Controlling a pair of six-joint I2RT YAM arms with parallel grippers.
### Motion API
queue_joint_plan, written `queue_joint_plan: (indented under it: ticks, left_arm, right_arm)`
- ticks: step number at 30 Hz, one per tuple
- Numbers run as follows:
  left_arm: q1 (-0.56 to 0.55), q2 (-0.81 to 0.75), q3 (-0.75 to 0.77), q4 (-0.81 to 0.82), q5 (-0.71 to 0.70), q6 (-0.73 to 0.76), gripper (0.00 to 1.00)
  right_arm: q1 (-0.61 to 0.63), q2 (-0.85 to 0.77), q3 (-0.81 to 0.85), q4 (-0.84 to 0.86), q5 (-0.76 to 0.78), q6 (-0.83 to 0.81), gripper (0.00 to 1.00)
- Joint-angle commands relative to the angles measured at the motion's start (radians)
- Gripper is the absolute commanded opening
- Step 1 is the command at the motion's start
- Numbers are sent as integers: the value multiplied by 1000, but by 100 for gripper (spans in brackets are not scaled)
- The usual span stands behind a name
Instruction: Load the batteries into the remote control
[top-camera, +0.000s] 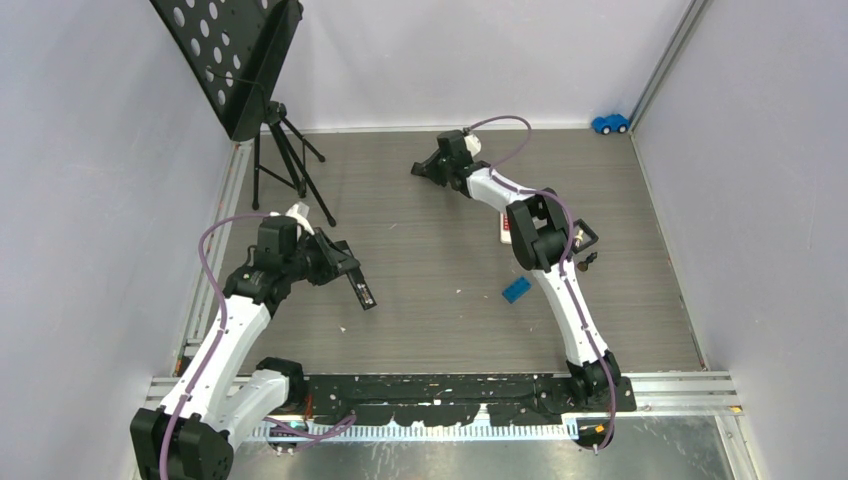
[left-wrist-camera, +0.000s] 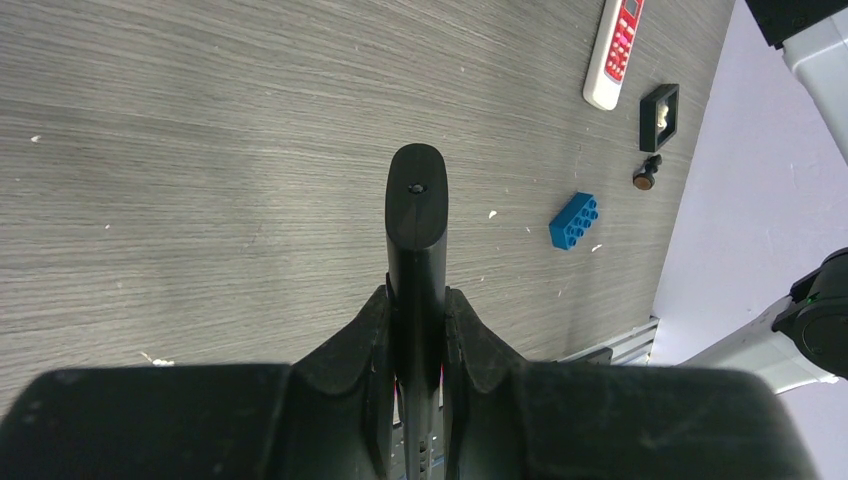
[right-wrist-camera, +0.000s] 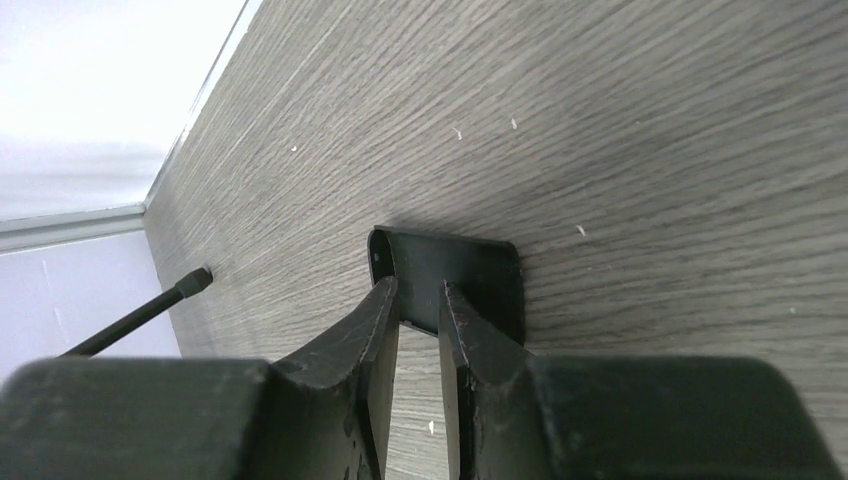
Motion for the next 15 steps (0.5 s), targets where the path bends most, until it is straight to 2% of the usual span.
queue_joint_plan:
  ticks: [1,8,15]
  left_arm:
    - [4,-16,48,15,8,10,0]
    - [4,-15,46,24,17,10,0]
    - [4,-31,45,21,20,9,0]
  right_arm:
    - [2,20,73,-157,-19,38,26]
    - [-2,3,95,-423,-129,78,24]
    - [-3,-91,64,-635,-104,26,22]
